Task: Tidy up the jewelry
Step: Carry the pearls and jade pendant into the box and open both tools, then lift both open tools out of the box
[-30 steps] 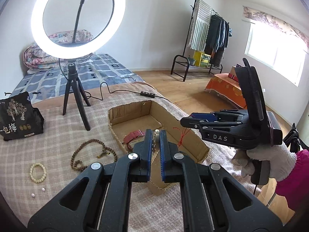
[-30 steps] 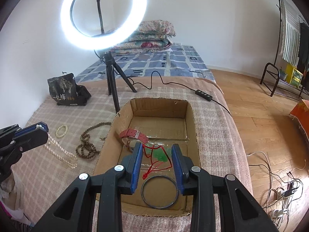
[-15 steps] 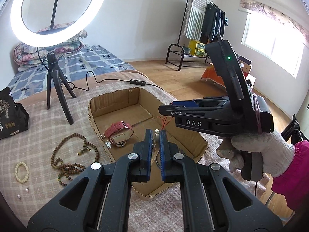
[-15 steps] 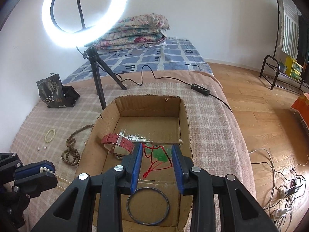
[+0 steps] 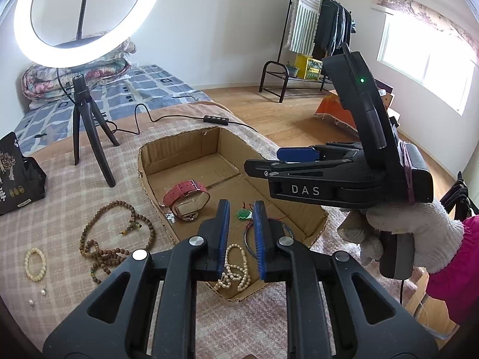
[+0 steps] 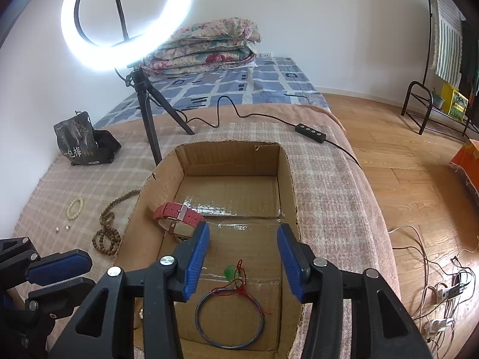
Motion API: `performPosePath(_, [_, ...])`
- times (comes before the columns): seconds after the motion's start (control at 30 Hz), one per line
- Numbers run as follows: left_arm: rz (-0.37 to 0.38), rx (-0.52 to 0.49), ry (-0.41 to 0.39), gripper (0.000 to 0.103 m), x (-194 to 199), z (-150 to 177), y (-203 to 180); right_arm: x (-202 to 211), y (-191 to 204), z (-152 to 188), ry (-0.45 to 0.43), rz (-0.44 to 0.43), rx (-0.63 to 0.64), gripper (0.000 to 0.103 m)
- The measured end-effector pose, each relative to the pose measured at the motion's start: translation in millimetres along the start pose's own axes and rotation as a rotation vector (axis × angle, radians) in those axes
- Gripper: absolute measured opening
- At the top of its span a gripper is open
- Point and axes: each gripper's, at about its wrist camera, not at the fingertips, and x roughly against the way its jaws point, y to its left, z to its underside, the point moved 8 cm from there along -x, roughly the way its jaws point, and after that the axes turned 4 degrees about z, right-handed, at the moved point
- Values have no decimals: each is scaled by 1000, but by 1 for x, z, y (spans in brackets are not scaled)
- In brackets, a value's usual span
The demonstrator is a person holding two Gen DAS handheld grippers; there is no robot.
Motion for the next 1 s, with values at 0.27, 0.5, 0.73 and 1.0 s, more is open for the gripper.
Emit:
performPosePath(0.27, [-7, 3, -15, 28, 10, 0, 2, 10, -1, -3, -23, 27, -14, 77])
performPosePath(0.5, [-14, -5, -27, 45, 20, 0, 3, 21, 0, -6, -38, 46, -25, 89])
performPosePath(0.73, [-27, -12, -51, 59, 34, -2, 4, 30, 2, -6, -43, 75, -24, 92])
performPosePath(1.0, [-47, 0, -76, 68, 50, -2, 15, 40, 7, -6, -57, 107, -16, 92])
